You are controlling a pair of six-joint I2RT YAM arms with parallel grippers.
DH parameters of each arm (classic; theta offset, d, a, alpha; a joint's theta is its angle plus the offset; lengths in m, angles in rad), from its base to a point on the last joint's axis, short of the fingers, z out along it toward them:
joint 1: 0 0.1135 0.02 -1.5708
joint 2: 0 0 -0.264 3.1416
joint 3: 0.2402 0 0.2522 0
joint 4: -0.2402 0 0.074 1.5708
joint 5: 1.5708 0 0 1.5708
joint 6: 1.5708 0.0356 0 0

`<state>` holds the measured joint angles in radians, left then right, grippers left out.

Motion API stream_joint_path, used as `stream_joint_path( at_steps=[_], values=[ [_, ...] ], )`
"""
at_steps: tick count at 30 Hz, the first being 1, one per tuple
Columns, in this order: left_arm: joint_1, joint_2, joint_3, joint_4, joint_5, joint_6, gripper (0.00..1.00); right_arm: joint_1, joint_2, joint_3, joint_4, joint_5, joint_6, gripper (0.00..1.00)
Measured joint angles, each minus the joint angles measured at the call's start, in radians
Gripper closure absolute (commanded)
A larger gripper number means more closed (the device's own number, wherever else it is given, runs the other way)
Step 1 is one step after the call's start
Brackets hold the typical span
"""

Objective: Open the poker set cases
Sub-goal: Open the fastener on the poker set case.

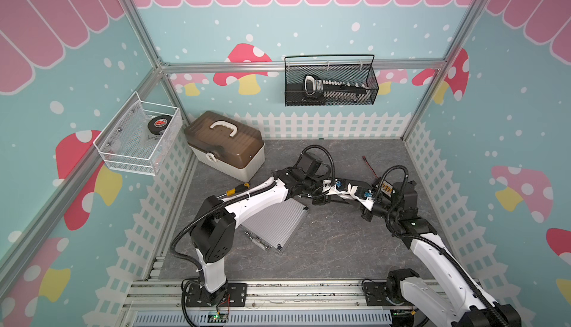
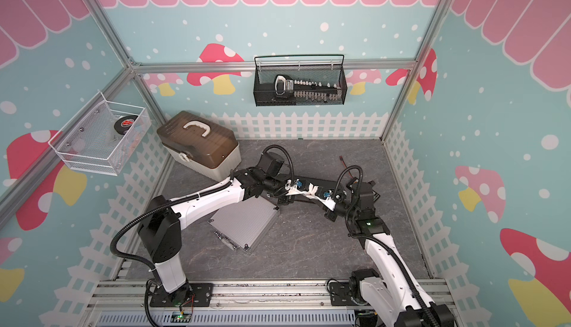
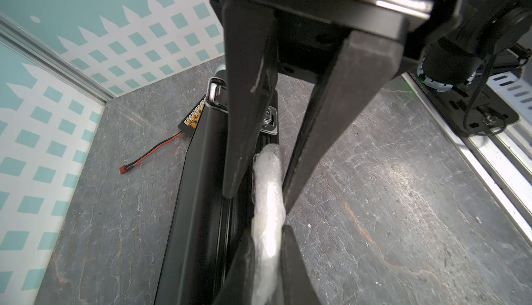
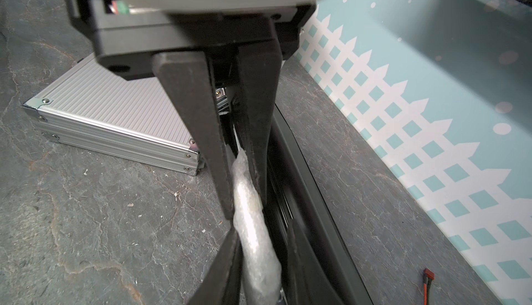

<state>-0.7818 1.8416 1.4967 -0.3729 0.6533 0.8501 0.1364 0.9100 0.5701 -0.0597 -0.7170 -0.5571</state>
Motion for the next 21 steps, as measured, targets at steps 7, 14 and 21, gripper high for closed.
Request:
stream_joint_path(
  at_steps=[7,14,21],
  values=[
    [0.003,0.000,0.000,0.003,0.010,0.002,1.00,0.001,-0.010,-0.011,0.000,0.011,-0.024,0.82],
    [0.005,-0.002,-0.001,0.006,0.043,0.008,1.00,0.001,0.004,-0.018,0.002,0.018,-0.029,0.76],
    [0.009,-0.007,-0.016,0.024,0.067,0.015,1.00,0.001,0.041,-0.017,0.009,-0.006,-0.028,0.88]
  ],
)
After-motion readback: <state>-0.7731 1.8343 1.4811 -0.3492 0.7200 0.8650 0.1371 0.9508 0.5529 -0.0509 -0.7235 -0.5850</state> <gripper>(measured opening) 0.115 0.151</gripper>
